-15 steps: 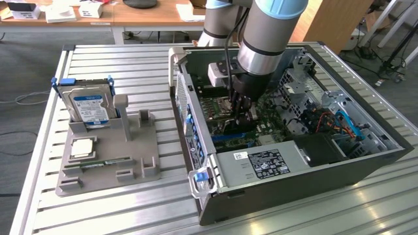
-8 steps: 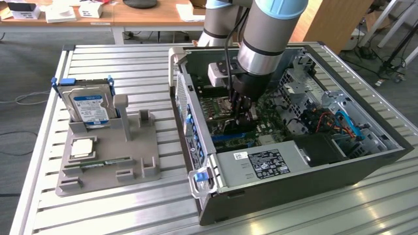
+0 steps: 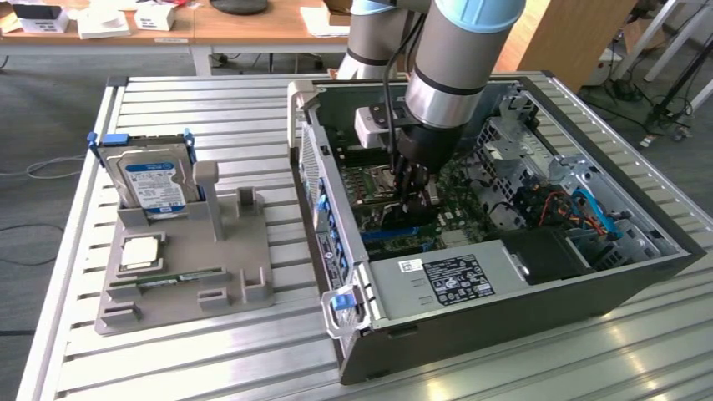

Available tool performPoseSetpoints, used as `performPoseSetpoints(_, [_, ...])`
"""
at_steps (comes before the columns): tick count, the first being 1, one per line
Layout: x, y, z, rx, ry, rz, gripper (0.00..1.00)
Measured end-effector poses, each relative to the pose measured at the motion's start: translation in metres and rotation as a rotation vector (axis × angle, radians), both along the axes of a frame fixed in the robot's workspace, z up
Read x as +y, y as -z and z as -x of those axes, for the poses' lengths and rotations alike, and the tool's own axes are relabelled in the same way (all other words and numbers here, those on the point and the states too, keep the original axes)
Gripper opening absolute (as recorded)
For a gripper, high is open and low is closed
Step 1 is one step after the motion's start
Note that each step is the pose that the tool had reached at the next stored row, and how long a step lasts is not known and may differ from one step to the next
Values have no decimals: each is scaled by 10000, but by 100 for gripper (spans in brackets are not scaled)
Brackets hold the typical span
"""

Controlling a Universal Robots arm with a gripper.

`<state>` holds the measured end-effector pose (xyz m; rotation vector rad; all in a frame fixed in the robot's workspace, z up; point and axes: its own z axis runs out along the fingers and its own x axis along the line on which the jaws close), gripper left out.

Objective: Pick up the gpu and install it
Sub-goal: 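Insert the gpu into the slot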

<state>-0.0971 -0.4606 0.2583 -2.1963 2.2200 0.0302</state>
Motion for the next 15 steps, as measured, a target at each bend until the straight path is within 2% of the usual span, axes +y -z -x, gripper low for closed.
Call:
performPoseSetpoints(4, [0, 2, 0, -1, 0, -16, 27])
performPoseSetpoints(15, [0, 15, 0, 1, 3, -17, 27])
